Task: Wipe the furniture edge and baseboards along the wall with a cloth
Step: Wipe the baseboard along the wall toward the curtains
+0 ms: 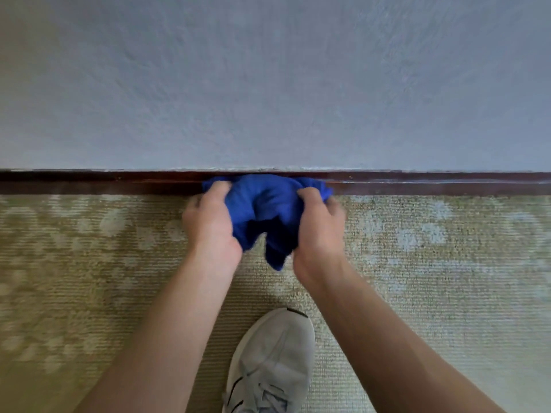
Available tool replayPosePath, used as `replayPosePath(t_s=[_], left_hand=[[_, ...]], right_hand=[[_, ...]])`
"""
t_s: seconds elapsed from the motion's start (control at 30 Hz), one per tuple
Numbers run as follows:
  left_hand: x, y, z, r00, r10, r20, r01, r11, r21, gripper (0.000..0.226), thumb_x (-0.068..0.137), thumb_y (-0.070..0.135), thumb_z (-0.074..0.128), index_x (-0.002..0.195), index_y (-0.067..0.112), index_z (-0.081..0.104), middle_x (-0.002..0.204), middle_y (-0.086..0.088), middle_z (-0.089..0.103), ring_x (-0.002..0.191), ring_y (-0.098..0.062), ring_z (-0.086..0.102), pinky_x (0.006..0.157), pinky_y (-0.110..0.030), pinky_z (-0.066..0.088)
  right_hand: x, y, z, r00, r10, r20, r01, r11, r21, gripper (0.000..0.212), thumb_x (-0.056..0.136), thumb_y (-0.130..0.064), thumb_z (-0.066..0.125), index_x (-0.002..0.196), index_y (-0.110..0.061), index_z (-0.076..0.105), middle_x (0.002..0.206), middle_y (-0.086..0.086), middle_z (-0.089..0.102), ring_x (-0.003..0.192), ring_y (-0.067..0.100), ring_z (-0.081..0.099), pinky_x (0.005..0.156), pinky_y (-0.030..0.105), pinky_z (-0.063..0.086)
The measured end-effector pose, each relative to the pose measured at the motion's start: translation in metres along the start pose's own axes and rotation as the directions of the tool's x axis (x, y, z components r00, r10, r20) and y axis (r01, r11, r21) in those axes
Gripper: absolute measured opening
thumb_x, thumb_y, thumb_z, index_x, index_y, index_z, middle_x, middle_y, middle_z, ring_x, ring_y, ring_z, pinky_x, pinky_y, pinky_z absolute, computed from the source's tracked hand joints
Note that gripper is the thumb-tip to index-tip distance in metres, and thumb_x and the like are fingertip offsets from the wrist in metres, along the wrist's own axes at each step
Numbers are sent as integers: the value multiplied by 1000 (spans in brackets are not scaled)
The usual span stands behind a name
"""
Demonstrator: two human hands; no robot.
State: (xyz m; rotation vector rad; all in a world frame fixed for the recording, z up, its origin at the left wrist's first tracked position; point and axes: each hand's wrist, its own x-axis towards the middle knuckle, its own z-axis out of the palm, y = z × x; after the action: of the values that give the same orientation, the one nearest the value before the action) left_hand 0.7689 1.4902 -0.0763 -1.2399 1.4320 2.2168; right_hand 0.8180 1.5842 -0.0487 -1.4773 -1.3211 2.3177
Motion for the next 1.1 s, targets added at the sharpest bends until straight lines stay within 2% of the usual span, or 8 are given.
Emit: replayPosePath(t_s=[0.1, 0.33, 0.4, 0.47, 0.63, 0.7, 0.93, 1.1], left_hand=[[2, -6, 4, 998, 39, -55, -41, 999, -27, 25, 77, 16, 65, 101, 15, 58, 88, -4, 66, 79, -22, 68, 61, -28, 53], [-45, -48, 52, 997, -38, 70, 19, 967, 253, 5, 85, 9, 64, 88, 9, 60, 61, -1, 53, 35, -6, 51, 34, -11, 33], [-40, -42, 45, 999, -36, 36, 27, 975, 220, 15, 86, 8, 63, 101, 4, 63, 65, -4, 57, 38, -7, 55, 38, -13, 37], [-38, -35, 39, 998, -42, 41, 32, 974, 225, 25, 86, 11, 63, 109, 2, 65, 78, -9, 64, 54, -15, 63, 47, -20, 45], [-27, -24, 27, 990, -124, 71, 94, 938, 333, 46, 70, 26, 60, 113, 9, 65, 99, -16, 66, 78, -24, 68, 64, -28, 51], [-22, -24, 21, 990, -118, 71, 84, 926, 368, 30, 81, 23, 54, 106, 11, 65, 96, -17, 66, 85, -29, 65, 71, -35, 51], [-30, -48, 24, 952, -187, 242, 123, 959, 255, 15, 95, 19, 53, 89, 19, 67, 74, -4, 70, 70, -19, 67, 63, -25, 51], [-12, -32, -13, 995, -104, 12, 99, 974, 201, 20, 95, 25, 47, 88, 14, 62, 75, -8, 63, 55, -15, 65, 50, -20, 49]], right_hand=[[-5, -2, -6, 1000, -8, 20, 9, 997, -71, 4, 88, -10, 54, 86, -7, 56, 77, 8, 57, 72, 20, 56, 65, 32, 48], [26, -43, -53, 939, -36, -343, 40, 999, 6, 13, 88, -28, 53, 81, -21, 44, 83, 2, 59, 68, 21, 58, 61, 36, 55], [26, -35, -41, 934, -135, -330, 123, 991, -59, 15, 80, -32, 53, 84, -20, 45, 90, 3, 62, 82, 25, 63, 83, 53, 56], [24, -29, -28, 929, -225, -294, 191, 972, -140, 13, 81, -29, 51, 86, -20, 45, 94, 2, 62, 91, 24, 63, 92, 51, 51], [21, -14, -7, 956, -209, -207, 177, 971, -163, 8, 91, -13, 49, 89, -13, 42, 81, -5, 52, 79, 18, 53, 88, 40, 48], [17, -13, -3, 975, -157, -155, 128, 975, -183, 9, 90, -13, 52, 92, -10, 43, 81, -2, 52, 80, 19, 53, 88, 39, 48], [36, -37, -35, 906, -247, -343, 186, 962, -200, 13, 87, -19, 57, 92, -11, 48, 82, -2, 58, 77, 19, 58, 81, 35, 49], [8, -3, 18, 979, -130, -160, 88, 965, -249, 15, 87, -17, 58, 94, -11, 47, 76, -5, 50, 79, 22, 52, 76, 26, 39]])
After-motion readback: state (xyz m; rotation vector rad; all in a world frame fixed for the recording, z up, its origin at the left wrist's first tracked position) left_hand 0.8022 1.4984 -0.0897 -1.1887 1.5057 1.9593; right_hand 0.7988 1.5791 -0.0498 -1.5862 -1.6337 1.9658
